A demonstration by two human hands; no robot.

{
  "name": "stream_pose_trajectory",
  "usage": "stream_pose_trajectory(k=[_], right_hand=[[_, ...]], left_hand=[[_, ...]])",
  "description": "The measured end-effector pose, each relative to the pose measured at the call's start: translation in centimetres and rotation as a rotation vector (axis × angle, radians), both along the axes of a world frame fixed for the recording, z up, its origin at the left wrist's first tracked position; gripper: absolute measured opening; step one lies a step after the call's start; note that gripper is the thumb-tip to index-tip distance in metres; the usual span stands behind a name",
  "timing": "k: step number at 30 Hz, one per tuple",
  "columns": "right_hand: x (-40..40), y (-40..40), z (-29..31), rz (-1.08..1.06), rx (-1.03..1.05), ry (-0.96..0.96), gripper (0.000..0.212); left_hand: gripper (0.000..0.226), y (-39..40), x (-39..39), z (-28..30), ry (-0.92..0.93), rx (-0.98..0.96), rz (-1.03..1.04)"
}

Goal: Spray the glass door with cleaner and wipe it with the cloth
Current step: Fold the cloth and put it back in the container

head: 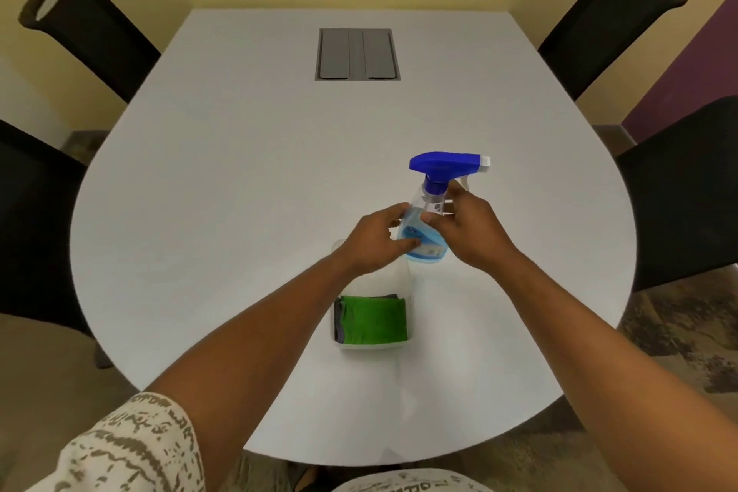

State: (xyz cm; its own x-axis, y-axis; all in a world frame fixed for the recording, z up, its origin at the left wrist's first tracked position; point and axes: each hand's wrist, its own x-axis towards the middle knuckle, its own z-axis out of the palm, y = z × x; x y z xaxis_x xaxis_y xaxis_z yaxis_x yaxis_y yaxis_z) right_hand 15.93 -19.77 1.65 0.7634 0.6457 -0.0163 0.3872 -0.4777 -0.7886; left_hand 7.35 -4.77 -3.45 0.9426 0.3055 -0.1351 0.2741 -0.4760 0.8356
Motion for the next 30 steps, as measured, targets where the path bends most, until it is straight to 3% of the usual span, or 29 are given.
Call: stream_pose_trajectory(k=[3, 7, 18, 23, 30], right_hand=[[-1.2, 2.0, 1.7, 0.063, 0.015, -0.013, 0.045], [-2.5, 4.4, 1.1, 0.088, -0.003, 0.032, 0.047], [-3.8, 7.3, -6.1, 0.104, -0.05, 0.149, 0.031], [-3.8, 7.7, -7.2, 0.049, -0.046, 0.157, 0.029], [-2.1, 6.5, -7.1, 0.163, -0.267, 0.07, 0.056]], left_hand=[[0.051, 2.0, -1.5, 1.1, -0.092, -0.05, 0.069], [0.053, 4.1, -3.3, 0.8, -0.082, -0.029, 0.105], [0.053, 4.8, -4.4, -6.4, 0.081, -0.011, 0.239], [0.053, 4.9, -3.9, -7.0, 0.12, 0.025, 0.228], [0.067, 6.5, -4.3, -6.3, 0.201, 0.126, 0.104]])
